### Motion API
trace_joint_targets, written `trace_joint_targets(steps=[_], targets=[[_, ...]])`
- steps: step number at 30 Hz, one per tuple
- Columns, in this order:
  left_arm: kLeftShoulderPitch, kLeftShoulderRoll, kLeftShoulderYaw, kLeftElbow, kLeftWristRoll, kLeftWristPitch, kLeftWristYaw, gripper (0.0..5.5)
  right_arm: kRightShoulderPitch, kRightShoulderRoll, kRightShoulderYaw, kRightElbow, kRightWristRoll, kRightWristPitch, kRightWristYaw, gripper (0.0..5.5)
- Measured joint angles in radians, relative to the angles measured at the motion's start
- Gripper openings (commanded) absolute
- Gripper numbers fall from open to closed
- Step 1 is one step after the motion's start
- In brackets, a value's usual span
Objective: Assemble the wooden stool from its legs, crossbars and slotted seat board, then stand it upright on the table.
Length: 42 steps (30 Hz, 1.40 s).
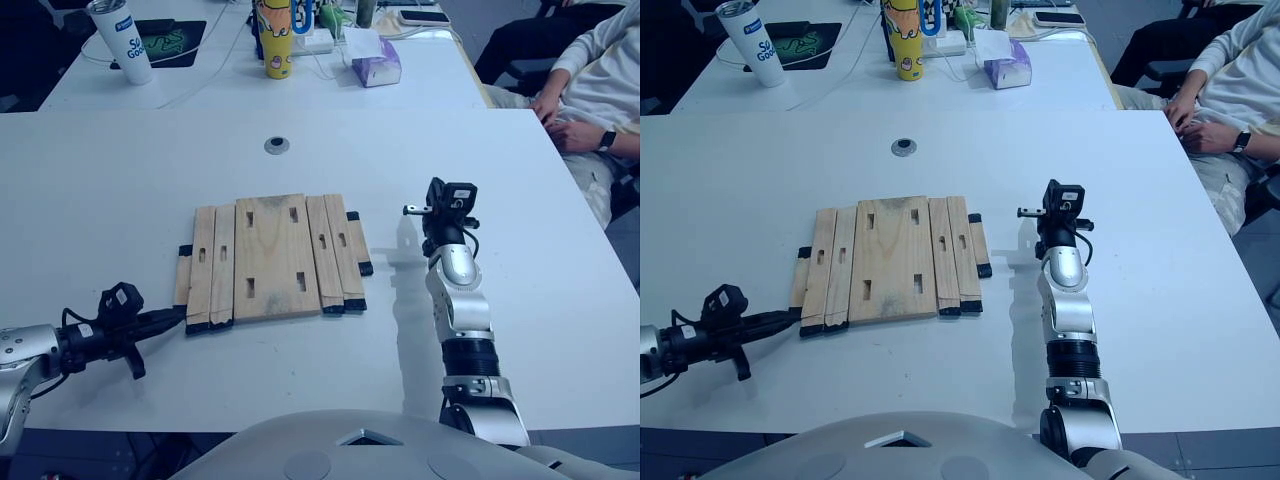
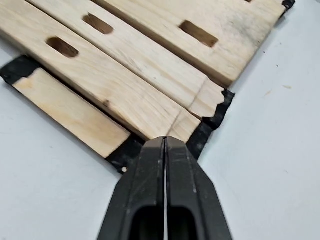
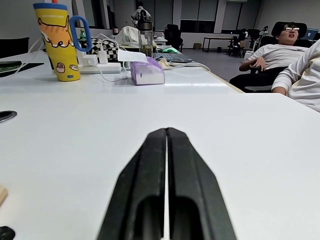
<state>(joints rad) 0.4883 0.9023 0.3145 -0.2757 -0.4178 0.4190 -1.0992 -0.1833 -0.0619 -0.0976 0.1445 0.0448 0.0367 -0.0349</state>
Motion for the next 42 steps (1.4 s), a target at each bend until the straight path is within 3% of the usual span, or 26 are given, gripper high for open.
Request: trace_joint_targets(steps=[12, 19, 30, 36, 42], targets=[[0.014, 0.000, -0.041, 0.029, 0.072, -0.041, 0.024, 0.01, 0.000, 0.000, 0.001, -0.002, 0.000, 0.002, 0.001, 0.00], [-0.039, -0.074, -0.093, 0.072, 0.091, -0.076, 0.106, 0.01, -0.001, -0.001, 0.004, -0.002, 0.000, 0.009, 0.006, 0.00], [-0.204, -0.159, -0.093, 0.277, 0.215, -0.206, 0.371, 0.01, -0.016, -0.005, 0.007, 0.008, 0.000, 0.013, 0.018, 0.00], [-0.213, -0.259, -0.038, 0.195, 0.086, -0.215, 0.383, 0.01, -0.021, -0.008, 0.012, 0.012, 0.000, 0.013, 0.023, 0.00], [-0.271, -0.267, 0.018, 0.206, 0.078, -0.212, 0.436, 0.78, -0.024, -0.009, 0.019, 0.013, 0.000, 0.013, 0.026, 0.00]])
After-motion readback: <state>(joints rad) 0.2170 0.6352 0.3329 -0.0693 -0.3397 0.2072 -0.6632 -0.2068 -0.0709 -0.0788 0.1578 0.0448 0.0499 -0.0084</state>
